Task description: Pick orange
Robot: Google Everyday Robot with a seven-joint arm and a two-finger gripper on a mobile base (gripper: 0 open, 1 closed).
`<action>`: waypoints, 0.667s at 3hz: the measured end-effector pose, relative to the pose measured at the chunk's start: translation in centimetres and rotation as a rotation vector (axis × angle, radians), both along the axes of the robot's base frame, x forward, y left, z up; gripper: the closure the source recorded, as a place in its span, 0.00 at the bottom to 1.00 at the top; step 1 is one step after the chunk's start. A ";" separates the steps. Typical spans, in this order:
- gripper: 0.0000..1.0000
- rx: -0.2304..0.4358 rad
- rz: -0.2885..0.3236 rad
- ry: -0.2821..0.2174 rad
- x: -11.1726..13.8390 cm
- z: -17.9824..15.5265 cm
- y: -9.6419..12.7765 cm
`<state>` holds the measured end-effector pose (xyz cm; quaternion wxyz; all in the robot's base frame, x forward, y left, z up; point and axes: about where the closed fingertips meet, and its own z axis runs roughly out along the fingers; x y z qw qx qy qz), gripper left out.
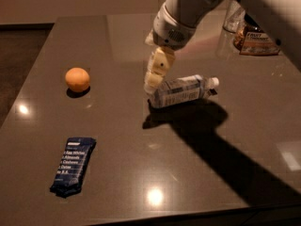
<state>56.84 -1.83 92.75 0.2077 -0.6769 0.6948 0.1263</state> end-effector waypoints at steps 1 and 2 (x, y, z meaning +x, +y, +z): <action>0.00 0.041 -0.022 0.003 3.3 -0.8 4.5; 0.00 0.067 -0.030 0.007 5.4 -1.4 8.9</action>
Offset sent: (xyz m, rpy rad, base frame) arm 0.0797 0.1401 -0.0184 0.1010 0.0073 -0.0427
